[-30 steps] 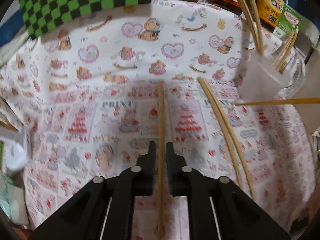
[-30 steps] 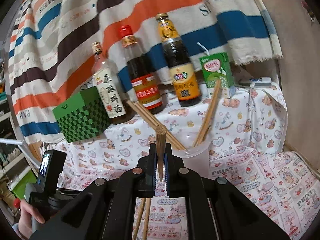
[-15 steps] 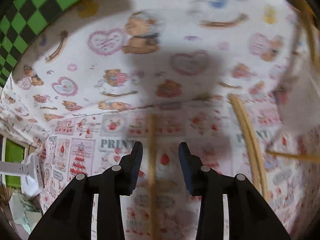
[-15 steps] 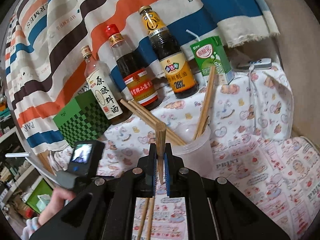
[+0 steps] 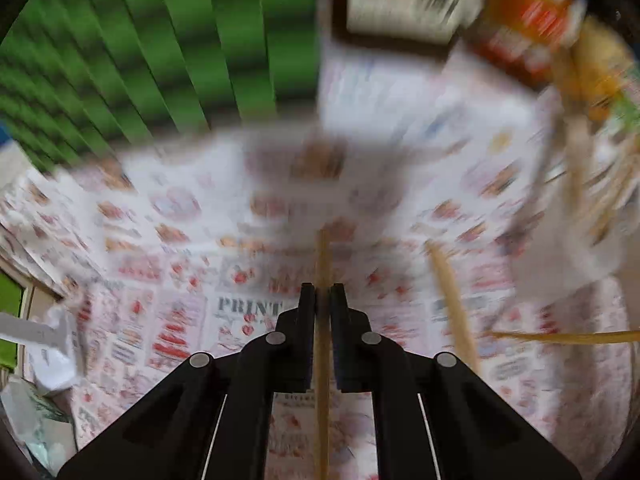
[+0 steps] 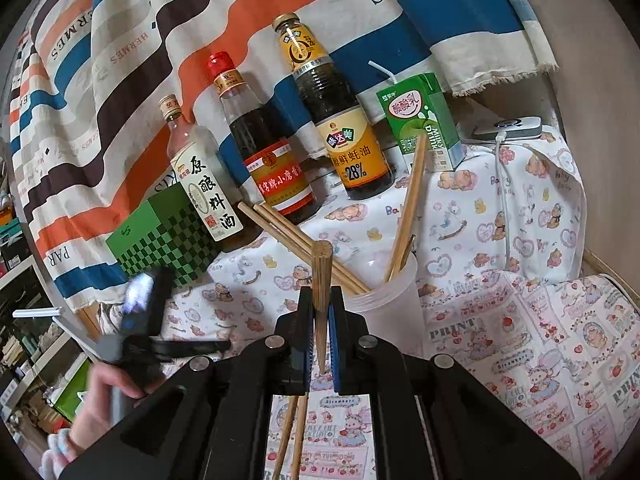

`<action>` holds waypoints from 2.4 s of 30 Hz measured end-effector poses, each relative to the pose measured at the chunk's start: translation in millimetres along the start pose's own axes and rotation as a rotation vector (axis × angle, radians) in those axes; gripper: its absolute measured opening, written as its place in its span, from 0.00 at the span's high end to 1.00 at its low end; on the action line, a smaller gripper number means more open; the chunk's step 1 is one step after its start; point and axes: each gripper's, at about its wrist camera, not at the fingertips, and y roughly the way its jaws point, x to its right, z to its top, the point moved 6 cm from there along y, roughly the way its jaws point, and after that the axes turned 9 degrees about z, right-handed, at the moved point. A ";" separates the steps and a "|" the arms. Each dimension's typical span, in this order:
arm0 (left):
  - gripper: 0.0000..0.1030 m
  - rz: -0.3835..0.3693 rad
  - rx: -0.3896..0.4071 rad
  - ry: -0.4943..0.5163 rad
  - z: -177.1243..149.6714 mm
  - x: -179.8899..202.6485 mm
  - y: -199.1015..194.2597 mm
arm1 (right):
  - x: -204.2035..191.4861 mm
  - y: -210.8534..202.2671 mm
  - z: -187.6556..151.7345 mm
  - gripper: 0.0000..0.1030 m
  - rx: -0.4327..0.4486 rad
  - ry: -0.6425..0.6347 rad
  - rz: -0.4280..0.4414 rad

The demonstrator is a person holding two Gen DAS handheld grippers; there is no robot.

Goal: Organize utensils
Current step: 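Lower both held chopsticks into the clear cup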

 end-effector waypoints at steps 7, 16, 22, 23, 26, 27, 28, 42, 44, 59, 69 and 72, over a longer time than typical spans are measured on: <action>0.94 -0.056 0.304 -0.011 25.9 7.5 -134.6 | 1.6 -9.5 7.9 0.93 0.030 0.006 -0.003; 0.94 -0.237 0.596 -0.171 37.2 14.9 -223.5 | 33.5 -56.7 49.3 0.93 0.264 0.174 0.053; 0.94 -0.371 0.673 -0.165 49.7 49.5 -232.1 | 62.2 -51.6 64.9 0.93 0.281 0.248 0.073; 0.94 -0.394 0.689 -0.166 51.4 55.0 -233.8 | 63.1 -46.8 64.6 0.93 0.271 0.237 0.061; 0.94 -0.490 0.744 -0.217 55.0 62.7 -238.1 | 66.3 -31.0 62.0 0.93 0.242 0.215 0.020; 0.94 -0.510 0.751 -0.238 57.1 62.9 -237.3 | 67.0 -27.0 63.4 0.93 0.236 0.213 0.014; 0.94 -0.520 0.749 -0.253 59.6 63.6 -236.0 | 66.6 -25.4 67.0 0.93 0.237 0.209 0.010; 0.94 -0.436 0.674 -0.224 57.7 96.7 -169.8 | 78.6 -5.4 93.9 0.92 0.251 0.248 0.046; 0.94 -0.444 0.644 -0.222 55.6 101.4 -157.6 | 85.2 8.3 82.3 0.93 0.204 0.240 0.015; 0.94 -0.428 0.558 -0.283 39.7 101.7 -108.0 | 92.2 43.0 53.6 0.92 0.089 0.188 -0.050; 0.93 -0.404 0.557 -0.273 37.2 101.4 -101.8 | 91.0 44.5 53.2 0.92 0.061 0.155 -0.094; 0.92 -0.385 0.555 -0.263 37.3 101.1 -99.5 | 89.3 43.9 52.0 0.89 0.046 0.159 -0.090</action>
